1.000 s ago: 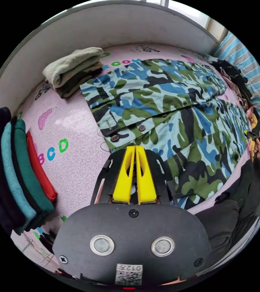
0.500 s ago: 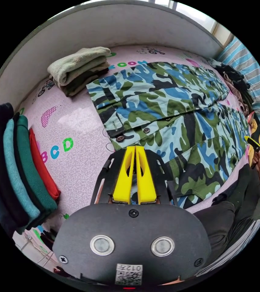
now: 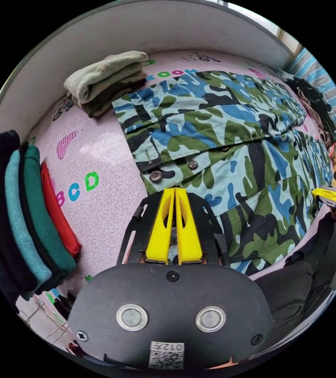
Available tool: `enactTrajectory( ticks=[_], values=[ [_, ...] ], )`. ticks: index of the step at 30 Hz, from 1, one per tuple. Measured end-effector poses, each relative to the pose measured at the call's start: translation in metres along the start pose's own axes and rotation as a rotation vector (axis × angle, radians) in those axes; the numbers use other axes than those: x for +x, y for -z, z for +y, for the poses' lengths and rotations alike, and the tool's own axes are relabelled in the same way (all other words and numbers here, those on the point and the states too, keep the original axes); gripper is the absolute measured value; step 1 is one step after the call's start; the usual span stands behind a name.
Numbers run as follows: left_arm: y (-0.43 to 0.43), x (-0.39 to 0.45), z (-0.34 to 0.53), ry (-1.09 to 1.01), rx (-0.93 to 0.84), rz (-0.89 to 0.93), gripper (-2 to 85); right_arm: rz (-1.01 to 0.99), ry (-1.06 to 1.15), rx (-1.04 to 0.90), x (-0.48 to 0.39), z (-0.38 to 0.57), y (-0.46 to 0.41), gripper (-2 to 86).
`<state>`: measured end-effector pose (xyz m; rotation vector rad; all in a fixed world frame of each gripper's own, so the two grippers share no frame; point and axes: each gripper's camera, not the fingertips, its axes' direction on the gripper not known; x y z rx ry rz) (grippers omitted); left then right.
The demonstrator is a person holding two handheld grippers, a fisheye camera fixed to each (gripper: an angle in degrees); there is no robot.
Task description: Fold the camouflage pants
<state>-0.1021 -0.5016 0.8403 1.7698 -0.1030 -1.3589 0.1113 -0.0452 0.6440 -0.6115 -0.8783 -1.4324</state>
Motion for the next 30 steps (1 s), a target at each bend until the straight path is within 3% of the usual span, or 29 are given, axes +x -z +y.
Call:
enactTrajectory(
  ticks=[11,17,19,23,25,30],
  values=[
    [0.022,-0.011,0.012,0.087,-0.004,-0.024,-0.1,0.034,0.129,-0.102,-0.047,-0.047,0.006,-0.9],
    [0.036,-0.006,-0.008,0.117,-0.087,-0.048,-0.1,-0.042,0.088,-0.133,-0.032,-0.06,0.024,-0.9],
    [0.05,-0.001,-0.013,0.115,-0.067,-0.055,-0.1,-0.047,-0.032,-0.08,0.011,-0.044,0.043,-0.9],
    [0.09,0.042,-0.036,-0.061,0.028,0.038,-0.1,-0.049,-0.309,-0.003,0.099,0.0,0.065,-0.9],
    [0.098,0.075,-0.052,-0.195,0.004,0.096,-0.1,-0.029,-0.457,0.014,0.146,0.029,0.074,-0.9],
    [0.098,0.204,-0.083,-0.616,-0.114,0.182,-0.1,0.022,-0.566,-0.01,0.184,0.062,0.084,-0.9]
  ],
)
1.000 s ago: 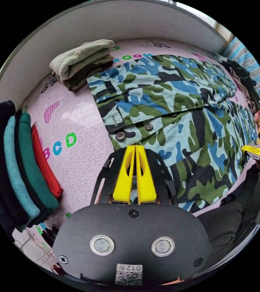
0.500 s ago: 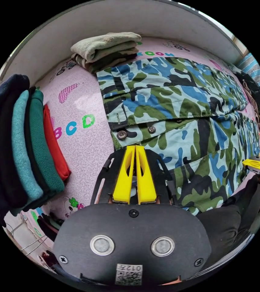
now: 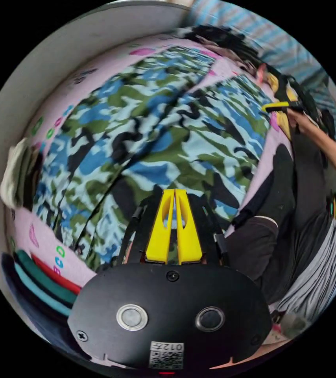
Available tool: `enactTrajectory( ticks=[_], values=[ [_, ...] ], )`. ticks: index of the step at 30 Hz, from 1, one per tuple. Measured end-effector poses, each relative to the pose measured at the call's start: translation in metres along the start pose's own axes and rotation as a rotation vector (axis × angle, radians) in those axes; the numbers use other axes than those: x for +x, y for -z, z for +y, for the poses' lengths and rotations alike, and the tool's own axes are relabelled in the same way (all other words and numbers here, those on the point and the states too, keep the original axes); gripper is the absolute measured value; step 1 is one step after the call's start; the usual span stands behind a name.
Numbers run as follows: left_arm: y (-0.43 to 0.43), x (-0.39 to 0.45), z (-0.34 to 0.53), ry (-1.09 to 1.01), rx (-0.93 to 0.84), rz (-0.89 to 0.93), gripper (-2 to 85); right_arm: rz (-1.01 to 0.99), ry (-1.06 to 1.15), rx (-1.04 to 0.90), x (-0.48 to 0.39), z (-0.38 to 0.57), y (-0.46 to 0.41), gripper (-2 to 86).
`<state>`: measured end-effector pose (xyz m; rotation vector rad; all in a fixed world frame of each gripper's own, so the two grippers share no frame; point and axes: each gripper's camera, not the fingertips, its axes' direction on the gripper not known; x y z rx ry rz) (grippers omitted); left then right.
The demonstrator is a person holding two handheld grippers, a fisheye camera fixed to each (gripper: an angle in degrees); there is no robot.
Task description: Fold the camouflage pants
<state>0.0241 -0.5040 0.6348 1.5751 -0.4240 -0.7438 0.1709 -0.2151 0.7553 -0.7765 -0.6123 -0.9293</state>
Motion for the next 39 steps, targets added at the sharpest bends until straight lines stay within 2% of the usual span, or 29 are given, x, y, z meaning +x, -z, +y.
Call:
enactTrajectory(
  ticks=[4,6,8,11,13,14,16,19,20,21,23,25,28,30,33,37,39],
  values=[
    [-0.026,0.051,-0.041,-0.162,-0.129,-0.005,-0.1,0.03,-0.001,-0.038,0.016,0.008,0.001,-0.9],
    [-0.044,0.073,-0.053,-0.205,-0.212,-0.038,-0.1,-0.018,-0.015,0.0,0.024,0.012,0.009,-1.0],
    [-0.055,0.083,-0.056,-0.213,-0.276,-0.059,-0.1,-0.055,-0.031,0.017,0.03,0.014,0.015,-1.0],
    [-0.054,0.088,-0.059,-0.181,-0.278,-0.091,-0.1,-0.054,-0.03,0.054,0.03,0.016,0.027,-1.0],
    [-0.055,0.092,-0.058,-0.175,-0.346,-0.176,-0.1,-0.043,-0.019,0.073,0.026,0.018,0.037,-1.0],
    [-0.043,0.092,-0.054,-0.154,-0.324,-0.241,-0.1,-0.04,-0.015,0.074,0.026,0.019,0.04,-1.0],
    [-0.012,0.084,-0.042,-0.081,-0.247,-0.246,-0.1,-0.048,-0.012,0.062,0.025,0.018,0.05,-1.0],
    [0.064,0.049,0.008,0.168,-0.044,-0.258,0.0,-0.051,-0.034,0.07,0.027,0.022,0.067,-1.0],
    [0.101,0.027,0.03,0.351,0.06,-0.181,0.0,-0.05,-0.036,0.084,0.028,0.024,0.072,-1.0],
    [0.136,0.015,0.056,0.405,0.226,-0.072,0.1,-0.058,-0.046,0.108,0.03,0.03,0.08,-1.0],
    [0.169,0.007,0.09,0.448,0.392,-0.077,0.3,-0.086,-0.068,0.121,0.035,0.038,0.09,-1.0],
    [0.173,-0.004,0.116,0.539,0.421,-0.09,0.4,-0.097,-0.105,0.144,0.04,0.049,0.106,-1.0],
    [0.13,-0.007,0.136,0.598,0.386,-0.043,0.4,-0.127,-0.143,0.162,0.045,0.058,0.124,-1.0],
    [0.059,0.002,0.138,0.639,0.188,-0.107,0.3,-0.123,-0.153,0.163,0.045,0.06,0.132,-1.0],
    [-0.018,0.013,0.152,0.703,0.065,-0.091,0.1,-0.079,-0.171,0.178,0.048,0.059,0.148,-1.0],
    [-0.066,0.02,0.17,0.785,0.026,-0.11,0.0,-0.048,-0.167,0.185,0.053,0.045,0.166,-0.9],
    [-0.091,0.023,0.172,0.762,-0.066,-0.144,-0.1,-0.064,-0.145,0.162,0.054,0.036,0.169,-1.0]
  ],
)
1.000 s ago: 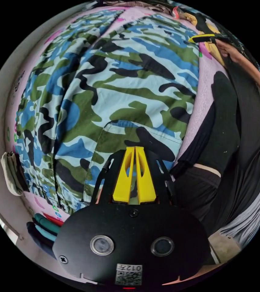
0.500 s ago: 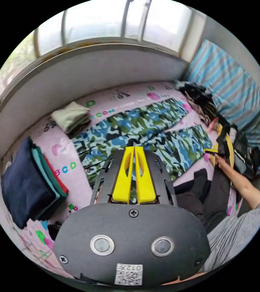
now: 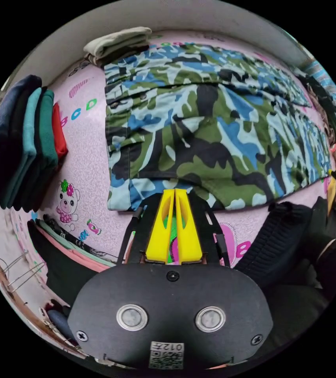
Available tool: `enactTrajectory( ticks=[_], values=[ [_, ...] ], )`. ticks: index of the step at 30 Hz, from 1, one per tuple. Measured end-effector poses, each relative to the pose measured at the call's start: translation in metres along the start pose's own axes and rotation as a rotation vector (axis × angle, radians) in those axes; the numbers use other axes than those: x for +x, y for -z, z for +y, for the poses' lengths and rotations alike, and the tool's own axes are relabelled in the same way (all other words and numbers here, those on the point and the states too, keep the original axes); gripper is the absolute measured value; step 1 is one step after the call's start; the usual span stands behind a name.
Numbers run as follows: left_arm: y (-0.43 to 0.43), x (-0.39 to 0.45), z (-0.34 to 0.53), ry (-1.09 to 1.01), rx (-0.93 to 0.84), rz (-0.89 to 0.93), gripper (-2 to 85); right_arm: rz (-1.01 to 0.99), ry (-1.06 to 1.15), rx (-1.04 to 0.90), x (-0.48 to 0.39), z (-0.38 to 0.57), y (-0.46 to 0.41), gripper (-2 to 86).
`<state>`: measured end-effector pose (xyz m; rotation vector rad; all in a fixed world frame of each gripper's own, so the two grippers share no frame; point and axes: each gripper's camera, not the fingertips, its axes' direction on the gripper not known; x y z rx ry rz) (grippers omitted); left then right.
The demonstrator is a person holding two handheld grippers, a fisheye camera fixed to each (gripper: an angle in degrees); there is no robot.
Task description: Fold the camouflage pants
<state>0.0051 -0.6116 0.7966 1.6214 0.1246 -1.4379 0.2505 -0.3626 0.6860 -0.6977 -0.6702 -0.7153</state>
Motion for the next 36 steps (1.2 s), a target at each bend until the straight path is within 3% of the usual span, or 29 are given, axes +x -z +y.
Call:
enactTrajectory(
  ticks=[8,15,19,23,31,36],
  values=[
    [-0.033,-0.023,0.003,0.036,0.022,0.105,0.0,0.054,0.145,-0.139,-0.002,-0.024,0.016,-1.0],
    [-0.063,-0.031,0.003,0.008,0.018,0.091,0.0,0.119,0.216,-0.187,-0.01,-0.038,0.046,-1.0],
    [-0.073,-0.048,0.01,0.088,0.027,0.121,0.0,0.084,0.07,-0.161,0.007,-0.038,0.079,-1.0],
    [-0.073,-0.061,0.02,0.102,0.161,0.14,-0.1,0.014,0.004,-0.073,0.026,-0.034,0.116,-1.0],
    [-0.139,-0.074,0.001,0.098,0.018,0.099,0.2,-0.058,-0.121,-0.127,0.047,-0.041,0.135,-0.9],
    [-0.162,-0.123,0.032,0.259,0.06,0.242,1.7,-0.107,-0.239,-0.08,0.082,-0.037,0.179,-0.5]
  ],
)
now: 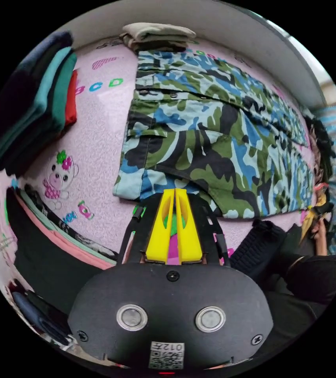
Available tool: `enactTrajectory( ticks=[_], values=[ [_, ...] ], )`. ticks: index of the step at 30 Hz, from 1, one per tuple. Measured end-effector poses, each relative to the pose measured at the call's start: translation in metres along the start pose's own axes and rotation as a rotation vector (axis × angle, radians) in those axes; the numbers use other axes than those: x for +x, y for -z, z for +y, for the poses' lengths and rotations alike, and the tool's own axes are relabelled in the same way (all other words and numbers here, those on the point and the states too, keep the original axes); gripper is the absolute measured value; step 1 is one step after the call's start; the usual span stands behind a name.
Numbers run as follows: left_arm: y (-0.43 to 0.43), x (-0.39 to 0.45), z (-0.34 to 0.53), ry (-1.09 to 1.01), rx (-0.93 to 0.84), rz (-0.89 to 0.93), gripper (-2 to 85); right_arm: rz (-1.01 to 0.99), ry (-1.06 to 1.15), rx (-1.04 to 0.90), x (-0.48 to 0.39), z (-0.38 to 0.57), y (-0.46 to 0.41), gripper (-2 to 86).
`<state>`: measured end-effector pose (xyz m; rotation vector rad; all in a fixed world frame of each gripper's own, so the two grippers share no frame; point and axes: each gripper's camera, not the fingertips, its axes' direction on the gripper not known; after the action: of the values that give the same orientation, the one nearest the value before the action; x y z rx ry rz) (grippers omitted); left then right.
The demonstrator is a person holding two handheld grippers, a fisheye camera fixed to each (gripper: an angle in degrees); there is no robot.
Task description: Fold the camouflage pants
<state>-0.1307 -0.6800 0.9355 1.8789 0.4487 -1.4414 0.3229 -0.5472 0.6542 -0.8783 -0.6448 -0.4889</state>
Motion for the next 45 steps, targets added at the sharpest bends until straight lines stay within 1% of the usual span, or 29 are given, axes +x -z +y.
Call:
enactTrajectory(
  ticks=[1,3,4,6,10,14,17,20,22,26,27,28,31,33,39,42,45],
  values=[
    [0.0,-0.011,0.004,0.044,0.002,0.038,2.4,-0.024,-0.084,-0.004,0.019,-0.001,0.015,-0.1],
    [-0.007,-0.056,0.025,0.223,0.022,0.234,6.1,-0.088,-0.199,-0.011,0.05,-0.002,0.035,2.1],
    [-0.011,-0.066,0.03,0.257,0.027,0.284,7.2,-0.135,-0.274,-0.008,0.071,-0.002,0.046,5.2],
    [-0.027,-0.097,0.048,0.354,0.036,0.421,10.3,-0.202,-0.37,-0.012,0.097,0.0,0.059,6.5],
    [-0.057,-0.128,0.066,0.458,0.053,0.521,12.6,-0.321,-0.48,-0.054,0.127,0.005,0.069,7.2],
    [-0.093,-0.159,0.083,0.562,0.08,0.589,13.2,-0.321,-0.506,-0.07,0.13,0.008,0.078,8.3],
    [-0.111,-0.182,0.093,0.606,0.122,0.667,13.1,-0.351,-0.548,-0.053,0.135,0.014,0.083,8.6],
    [-0.126,-0.201,0.103,0.638,0.187,0.733,12.8,-0.386,-0.615,0.017,0.144,0.027,0.093,6.9],
    [-0.135,-0.21,0.106,0.638,0.221,0.764,12.1,-0.4,-0.624,0.057,0.147,0.037,0.102,5.7],
    [-0.156,-0.227,0.11,0.619,0.223,0.709,6.6,-0.376,-0.574,0.071,0.145,0.049,0.115,1.8],
    [-0.16,-0.232,0.113,0.63,0.222,0.677,4.3,-0.395,-0.557,0.086,0.145,0.054,0.121,0.8],
    [-0.161,-0.235,0.115,0.628,0.229,0.672,3.9,-0.427,-0.548,0.112,0.145,0.06,0.128,0.0],
    [-0.162,-0.247,0.12,0.58,0.275,0.714,2.3,-0.537,-0.55,0.177,0.148,0.077,0.147,-0.6],
    [-0.153,-0.253,0.122,0.513,0.311,0.733,1.7,-0.582,-0.538,0.205,0.148,0.084,0.16,-0.8],
    [-0.114,-0.267,0.12,0.403,0.443,0.819,1.2,-0.689,-0.451,0.297,0.134,0.099,0.213,-0.8],
    [-0.093,-0.269,0.111,0.356,0.468,0.837,1.1,-0.745,-0.421,0.342,0.124,0.105,0.239,-0.7],
    [-0.07,-0.269,0.1,0.312,0.476,0.815,0.9,-0.763,-0.386,0.374,0.112,0.11,0.263,-0.7]
  ],
)
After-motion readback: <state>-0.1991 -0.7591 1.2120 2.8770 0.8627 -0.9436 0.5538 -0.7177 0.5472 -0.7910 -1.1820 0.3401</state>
